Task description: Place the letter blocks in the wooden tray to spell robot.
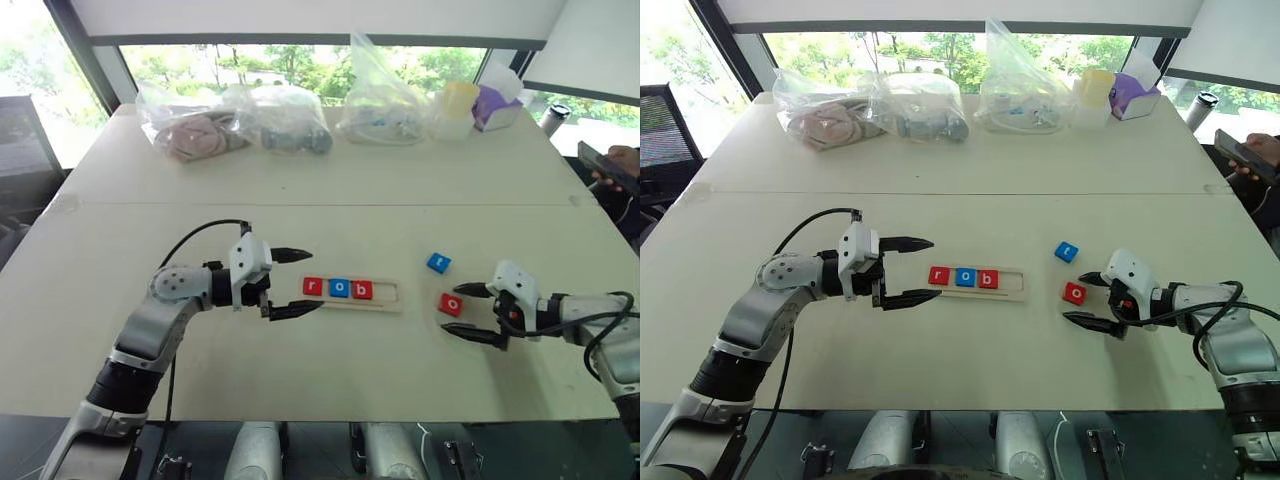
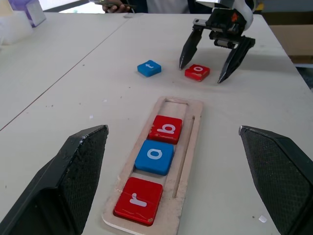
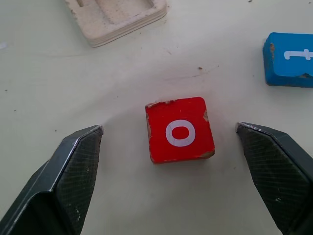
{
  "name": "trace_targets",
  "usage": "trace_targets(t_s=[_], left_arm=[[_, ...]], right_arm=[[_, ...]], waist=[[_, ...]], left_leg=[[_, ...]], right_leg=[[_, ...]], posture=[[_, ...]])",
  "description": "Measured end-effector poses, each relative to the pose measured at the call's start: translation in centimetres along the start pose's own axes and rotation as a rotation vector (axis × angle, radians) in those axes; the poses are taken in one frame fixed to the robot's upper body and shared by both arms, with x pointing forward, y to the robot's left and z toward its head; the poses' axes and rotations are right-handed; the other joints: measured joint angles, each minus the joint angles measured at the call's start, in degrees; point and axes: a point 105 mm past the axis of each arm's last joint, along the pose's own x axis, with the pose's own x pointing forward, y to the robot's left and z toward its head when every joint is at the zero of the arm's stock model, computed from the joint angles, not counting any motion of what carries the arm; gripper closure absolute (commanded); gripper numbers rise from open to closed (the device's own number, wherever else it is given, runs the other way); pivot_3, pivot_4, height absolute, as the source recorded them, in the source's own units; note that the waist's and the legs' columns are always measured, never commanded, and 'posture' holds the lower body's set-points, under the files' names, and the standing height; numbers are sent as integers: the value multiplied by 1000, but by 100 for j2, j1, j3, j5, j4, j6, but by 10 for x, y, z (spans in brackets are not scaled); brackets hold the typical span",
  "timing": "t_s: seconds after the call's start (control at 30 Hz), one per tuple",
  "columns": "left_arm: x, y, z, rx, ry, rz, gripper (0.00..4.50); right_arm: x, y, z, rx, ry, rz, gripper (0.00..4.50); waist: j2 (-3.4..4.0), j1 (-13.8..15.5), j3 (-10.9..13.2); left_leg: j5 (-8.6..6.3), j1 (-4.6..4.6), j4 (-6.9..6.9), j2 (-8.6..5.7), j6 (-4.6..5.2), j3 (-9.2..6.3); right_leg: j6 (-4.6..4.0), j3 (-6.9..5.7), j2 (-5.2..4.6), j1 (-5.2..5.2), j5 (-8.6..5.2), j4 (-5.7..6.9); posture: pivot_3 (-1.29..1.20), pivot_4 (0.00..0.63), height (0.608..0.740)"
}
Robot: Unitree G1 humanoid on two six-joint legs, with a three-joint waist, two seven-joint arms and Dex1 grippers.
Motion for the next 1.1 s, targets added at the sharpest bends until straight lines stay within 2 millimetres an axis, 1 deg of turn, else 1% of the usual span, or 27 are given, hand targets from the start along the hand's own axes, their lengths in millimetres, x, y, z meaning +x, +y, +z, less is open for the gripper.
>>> trace_targets(t_s=[0.03,0.07,0.1,0.13,0.23,0.33,0.4,0.47,0.53,0.63,0.77,0.9,1.0,1.1], left_arm=[[0,0,0,0,0,3,0],[0,1,0,0,0,6,0],[0,1,0,0,1,8,0],[0,1,0,1,1,9,0],[0,1,0,2,4,13,0],[0,1,-1,3,5,14,0],[0,1,-1,3,6,13,0],[0,1,-1,4,7,12,0],[0,1,-1,5,8,13,0],[-1,3,-1,7,10,23,0],[-2,2,-1,8,8,39,0],[-2,-1,-1,8,5,56,0],[-2,-1,1,14,1,63,0],[-2,-1,1,10,4,74,0]], right_arm=[[0,-1,0,-6,0,-10,1853],[1,-2,0,-10,-3,-17,2521],[1,-2,1,-14,-6,-19,2864],[1,-2,2,-19,-9,-22,3340],[2,-4,6,-25,-11,-24,3335],[7,1,26,-93,-33,21,3335],[12,9,41,-166,-37,96,3335],[20,23,59,-254,-48,197,3335],[25,32,67,-295,-50,257,3335],[32,38,72,-320,-45,305,3335],[47,43,75,-337,-54,341,3335],[59,35,71,-337,-31,332,3335],[64,31,75,-348,-42,321,3335],[68,27,75,-349,-34,317,3335]], waist=[[0,3,0],[0,6,0],[0,7,0],[0,7,0],[1,4,0],[1,-3,0],[2,3,-1],[2,3,0],[2,9,-1],[2,31,0],[1,11,-1],[1,8,-1],[1,11,-1],[1,15,-1]], left_leg=[[0,1,0,0,0,0],[0,2,0,0,0,0],[0,1,0,0,0,0],[0,1,0,0,0,0],[0,1,0,0,0,1],[0,2,-1,1,0,-1],[0,3,-1,1,0,-2],[0,2,-1,2,0,-2],[0,1,-1,2,0,-1],[0,-3,2,1,0,0],[0,-1,2,1,0,0],[0,-1,2,1,0,0],[1,-1,2,1,0,0],[1,-1,3,1,0,1]], right_leg=[[0,0,0,1,0,1],[0,0,0,1,0,2],[0,0,0,1,0,2],[0,0,0,1,0,2],[0,1,0,1,0,2],[0,1,3,0,1,5],[0,1,3,0,0,6],[0,1,3,0,0,5],[0,1,2,0,0,4],[0,1,0,0,0,3],[0,1,0,0,0,4],[-1,1,1,0,1,6],[-1,1,1,0,1,6],[0,1,1,1,1,6]], posture=[[0,150,740],[0,150,740],[0,150,740],[0,150,740],[0,150,740],[0,150,740],[0,150,740],[0,150,740],[0,150,740],[0,150,740],[0,150,740],[0,150,740],[0,150,740],[0,150,740]])
